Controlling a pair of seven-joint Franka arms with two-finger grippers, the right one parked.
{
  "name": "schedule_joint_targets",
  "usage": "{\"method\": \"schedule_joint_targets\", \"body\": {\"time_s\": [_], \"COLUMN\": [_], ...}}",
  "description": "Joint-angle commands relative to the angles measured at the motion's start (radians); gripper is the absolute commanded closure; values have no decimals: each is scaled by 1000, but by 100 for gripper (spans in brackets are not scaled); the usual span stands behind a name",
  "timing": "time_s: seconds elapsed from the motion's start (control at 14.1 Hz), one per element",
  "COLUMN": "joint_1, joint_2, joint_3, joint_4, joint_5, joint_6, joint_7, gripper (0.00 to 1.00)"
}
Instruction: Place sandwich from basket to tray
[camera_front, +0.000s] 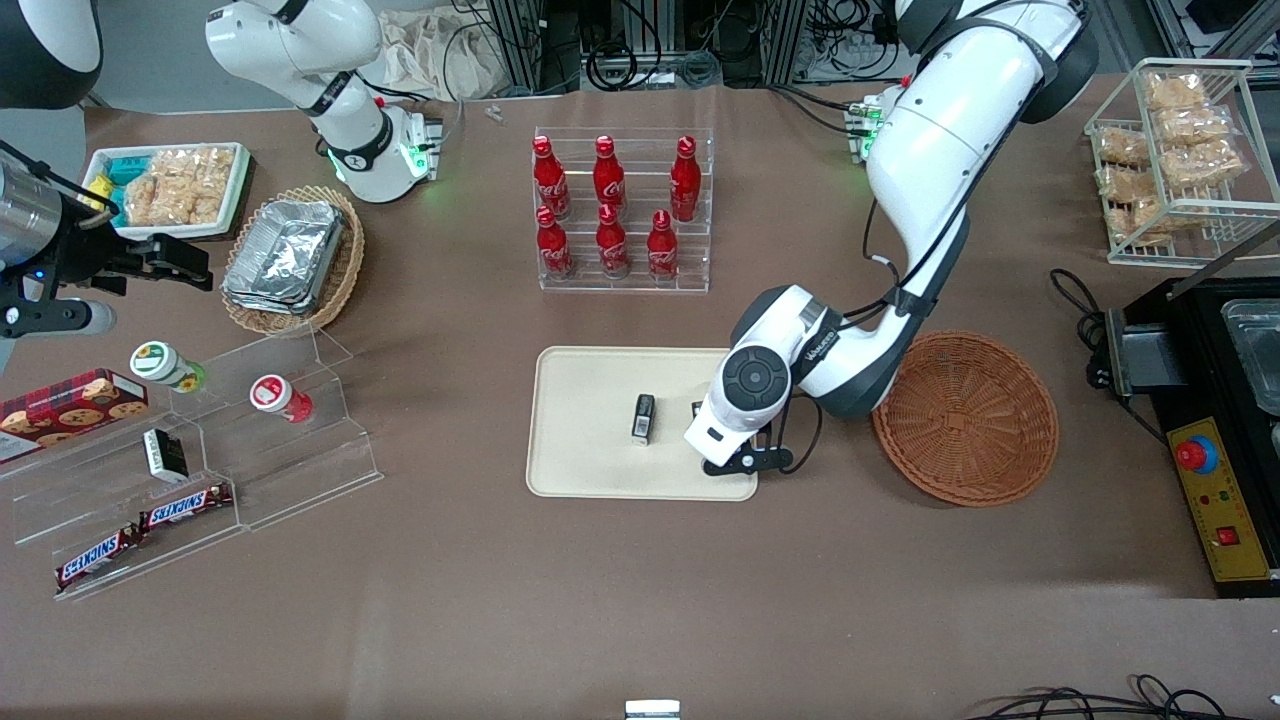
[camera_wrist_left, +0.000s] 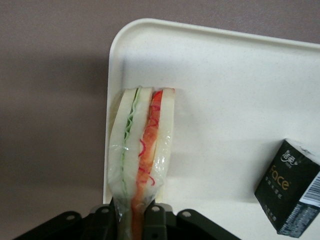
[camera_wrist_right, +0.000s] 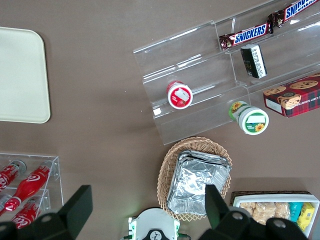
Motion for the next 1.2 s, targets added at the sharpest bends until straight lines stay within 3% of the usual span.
{"method": "schedule_joint_targets", "body": {"time_s": [0.0,0.21,0.42,0.57,0.85,1.13], "joint_1": [-11,2,36,119,238,352], "joint_2": [10,-34,-179,-255,-465,-637], "joint_3": [7,7,11,2,-4,-3], "joint_4": [41,50,32,11,-165,-314], "joint_5": [24,11,11,2,-99,-110], "joint_6": [-8,-14,-141,-184,-186,-207], "joint_7": [1,-5,-1,24,227,434], "gripper": [0,0,0,0,0,0]}}
